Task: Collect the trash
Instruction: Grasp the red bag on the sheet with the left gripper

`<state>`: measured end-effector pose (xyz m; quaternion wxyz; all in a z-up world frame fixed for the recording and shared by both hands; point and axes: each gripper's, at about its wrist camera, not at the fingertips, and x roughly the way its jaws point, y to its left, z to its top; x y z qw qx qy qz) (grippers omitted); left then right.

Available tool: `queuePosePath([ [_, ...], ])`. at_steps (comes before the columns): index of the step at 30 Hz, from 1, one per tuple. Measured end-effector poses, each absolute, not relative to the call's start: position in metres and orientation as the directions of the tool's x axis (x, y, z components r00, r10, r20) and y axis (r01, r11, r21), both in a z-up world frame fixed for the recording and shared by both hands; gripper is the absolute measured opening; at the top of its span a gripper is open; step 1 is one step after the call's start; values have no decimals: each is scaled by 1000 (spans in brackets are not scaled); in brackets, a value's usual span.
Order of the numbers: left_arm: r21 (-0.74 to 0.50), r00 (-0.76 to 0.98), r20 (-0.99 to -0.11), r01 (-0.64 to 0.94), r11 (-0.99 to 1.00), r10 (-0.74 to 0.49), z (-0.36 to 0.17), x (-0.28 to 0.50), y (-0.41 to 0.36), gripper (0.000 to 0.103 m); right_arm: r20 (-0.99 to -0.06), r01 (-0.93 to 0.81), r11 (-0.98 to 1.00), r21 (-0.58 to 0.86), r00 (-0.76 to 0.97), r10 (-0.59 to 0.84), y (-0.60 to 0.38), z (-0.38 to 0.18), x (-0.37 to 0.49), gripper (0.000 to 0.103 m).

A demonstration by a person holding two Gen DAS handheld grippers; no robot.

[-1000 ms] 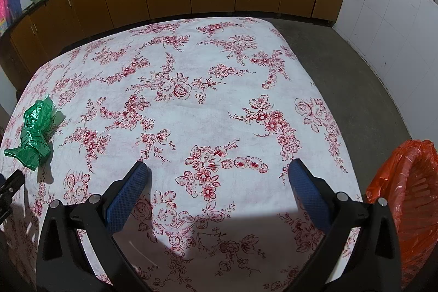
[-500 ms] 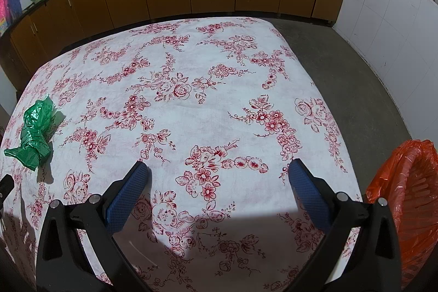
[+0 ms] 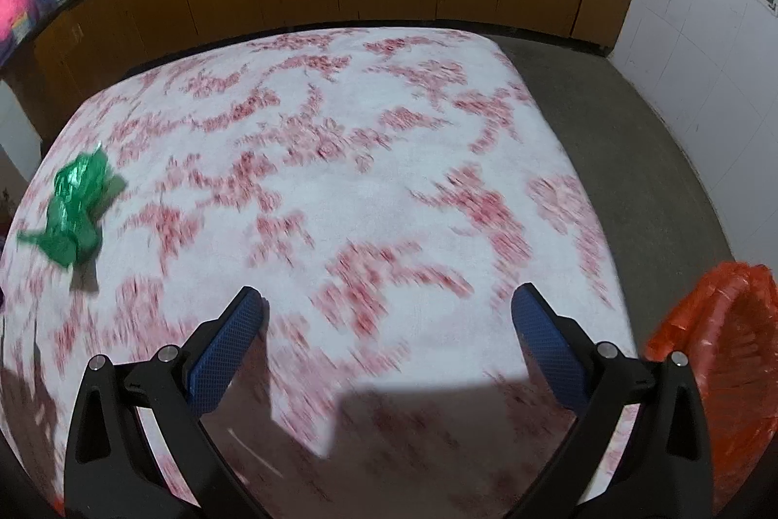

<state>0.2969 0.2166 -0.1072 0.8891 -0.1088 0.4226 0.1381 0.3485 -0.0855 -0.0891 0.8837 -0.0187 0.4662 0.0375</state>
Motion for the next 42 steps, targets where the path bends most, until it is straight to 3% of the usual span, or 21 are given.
queuePosePath([
  [4, -80, 643, -754, -294, 952, 135, -87, 274, 205, 99, -771, -40, 999, -17, 637, 12, -112, -67, 312, 101],
  [9, -116, 706, -705, -211, 971, 69, -58, 229, 176, 99, -580, -14, 999, -39, 815, -12, -136, -1, 231, 101],
  [14, -162, 756, -655, -143, 976, 2, -35, 192, 144, 99, -467, 10, 1000, 18, 884, -1, -152, 39, 179, 101],
  [20, -100, 785, -620, -74, 992, -3, -25, 159, 100, 99, -425, 60, 991, 123, 905, -2, -175, 51, 141, 101],
  [30, 7, 754, -656, -49, 999, 42, -63, 135, 57, 98, -357, 77, 991, 106, 934, -34, -184, 60, 86, 101],
  [34, 16, 699, -713, -58, 998, 52, -92, 139, 52, 86, -378, 81, 989, 124, 925, -29, -187, 55, 83, 101],
  [40, -36, 635, -772, -75, 997, 20, -119, 152, 53, 78, -384, 74, 993, 94, 923, -32, -181, 51, 82, 101],
  [42, -55, 616, -787, -84, 995, 9, -126, 157, 56, 68, -391, 65, 994, 87, 920, -26, -177, 49, 85, 101],
])
